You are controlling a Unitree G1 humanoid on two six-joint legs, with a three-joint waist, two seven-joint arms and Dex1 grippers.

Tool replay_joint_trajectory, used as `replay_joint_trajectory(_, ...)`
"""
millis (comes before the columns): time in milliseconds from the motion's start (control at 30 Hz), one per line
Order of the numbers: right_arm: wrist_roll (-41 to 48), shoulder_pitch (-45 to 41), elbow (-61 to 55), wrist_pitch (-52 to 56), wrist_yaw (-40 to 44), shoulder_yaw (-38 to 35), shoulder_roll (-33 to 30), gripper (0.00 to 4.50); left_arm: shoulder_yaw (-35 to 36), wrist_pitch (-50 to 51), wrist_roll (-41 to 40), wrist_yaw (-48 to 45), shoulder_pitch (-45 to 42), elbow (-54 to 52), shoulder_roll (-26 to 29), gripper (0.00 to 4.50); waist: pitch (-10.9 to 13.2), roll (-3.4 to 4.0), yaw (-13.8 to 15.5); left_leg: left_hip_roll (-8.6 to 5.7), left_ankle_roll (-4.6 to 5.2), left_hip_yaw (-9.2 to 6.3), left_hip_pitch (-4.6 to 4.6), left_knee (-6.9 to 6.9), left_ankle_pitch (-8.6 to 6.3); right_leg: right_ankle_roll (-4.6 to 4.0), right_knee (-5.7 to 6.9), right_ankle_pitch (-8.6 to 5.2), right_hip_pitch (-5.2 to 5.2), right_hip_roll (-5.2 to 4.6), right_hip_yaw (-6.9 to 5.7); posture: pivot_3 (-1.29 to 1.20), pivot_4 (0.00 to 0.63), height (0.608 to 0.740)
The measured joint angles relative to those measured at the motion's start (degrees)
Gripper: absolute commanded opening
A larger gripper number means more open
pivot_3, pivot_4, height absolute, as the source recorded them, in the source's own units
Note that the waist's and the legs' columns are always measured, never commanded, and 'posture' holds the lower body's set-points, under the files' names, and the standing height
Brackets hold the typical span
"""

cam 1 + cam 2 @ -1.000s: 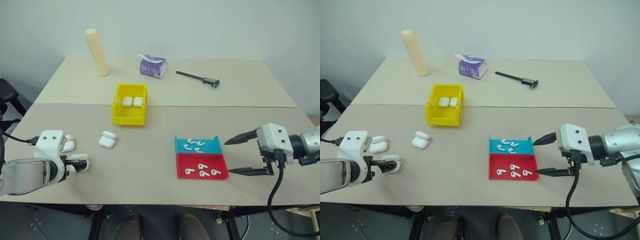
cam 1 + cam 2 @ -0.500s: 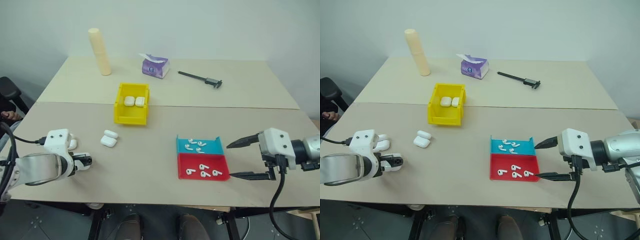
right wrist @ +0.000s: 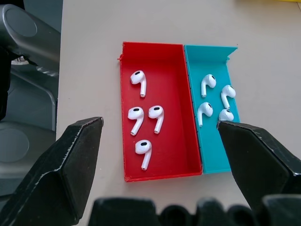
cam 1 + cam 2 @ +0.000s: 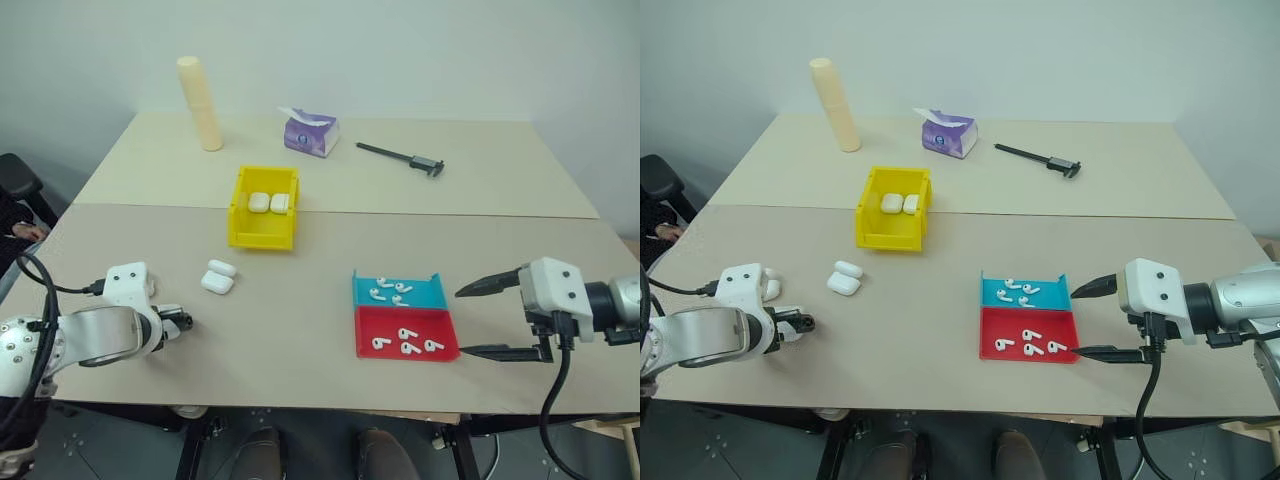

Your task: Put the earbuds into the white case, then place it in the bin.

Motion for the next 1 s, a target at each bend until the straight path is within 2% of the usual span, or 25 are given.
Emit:
replay_joint_trajectory(233, -0.4, 0.0, 0.0, 0.0, -0.8, 0.2, 0.1, 4.47, 0.8, 0.0, 0.0, 0.8, 0.0, -0.3, -1.9, 4.5, 0.0, 0.0, 0.0, -0.01, -0.01, 0.0, 0.0, 0.01, 0.0, 0.0, 0.0, 0.0, 0.01, 0.0, 0.0, 0.0, 0.15, 0.74)
replay_joint_trajectory(400, -1.0, 0.1, 0.0, 0.0, -1.2, 0.2, 0.1, 4.5, 0.6, 0.0, 0.0, 1.7, 0.0, -0.7, -2.0, 2.99, 0.0, 0.0, 0.0, 0.0, -0.01, -0.02, 0.01, 0.02, 0.01, 0.0, 0.01, 0.0, 0.02, 0.01, -0.01, 0.0, 0.15, 0.74)
replay_joint_trajectory(433, -1.0, 0.1, 0.0, 0.0, -1.2, 0.2, 0.1, 4.5, 0.6, 0.0, 0.0, 1.9, 0.0, -0.7, -2.1, 2.85, 0.0, 0.0, 0.0, 0.0, -0.01, -0.02, 0.01, 0.01, 0.01, 0.0, 0.01, 0.0, 0.03, 0.01, -0.01, 0.0, 0.15, 0.74)
replay_joint_trajectory(633, -1.1, 0.2, 0.0, 0.0, -1.4, 0.2, 0.1, 4.5, 0.7, 0.0, 0.0, 2.2, -0.3, -0.7, -2.7, 2.85, 0.0, 0.0, 0.0, 0.0, -0.01, -0.02, 0.03, 0.02, 0.01, 0.0, 0.01, 0.0, 0.05, 0.01, -0.01, 0.0, 0.15, 0.74)
replay_joint_trajectory(800, -1.1, -0.2, 0.0, -0.1, -1.5, 0.4, 0.1, 4.5, -2.9, 1.6, 0.1, -0.6, -2.7, -2.8, 5.5, 2.85, 0.0, -0.06, 0.0, 0.0, -0.01, -0.03, -0.03, 0.04, 0.01, 0.0, 0.0, 0.0, 0.0, 0.03, -0.04, 0.0, 0.15, 0.74)
replay_joint_trajectory(867, -1.2, -1.6, 0.1, -0.1, -1.5, 0.5, 0.1, 4.5, -4.6, 2.6, 0.0, -6.6, -5.9, -6.4, 11.4, 2.85, 0.1, -0.14, 0.0, 0.0, -0.03, 0.0, -0.04, 0.04, 0.02, 0.0, -0.01, 0.0, -0.01, 0.04, -0.05, 0.0, 0.15, 0.74)
replay_joint_trajectory(1000, -1.6, -5.5, 0.8, -0.2, -1.5, 1.0, 0.0, 4.5, -6.1, 2.4, 1.1, -16.2, -12.2, -14.4, 14.9, 2.85, 0.1, -0.13, 0.0, -0.01, -0.04, 0.08, -0.07, 0.01, 0.02, 0.01, -0.04, 0.0, -0.03, 0.05, -0.05, 0.0, 0.15, 0.74)
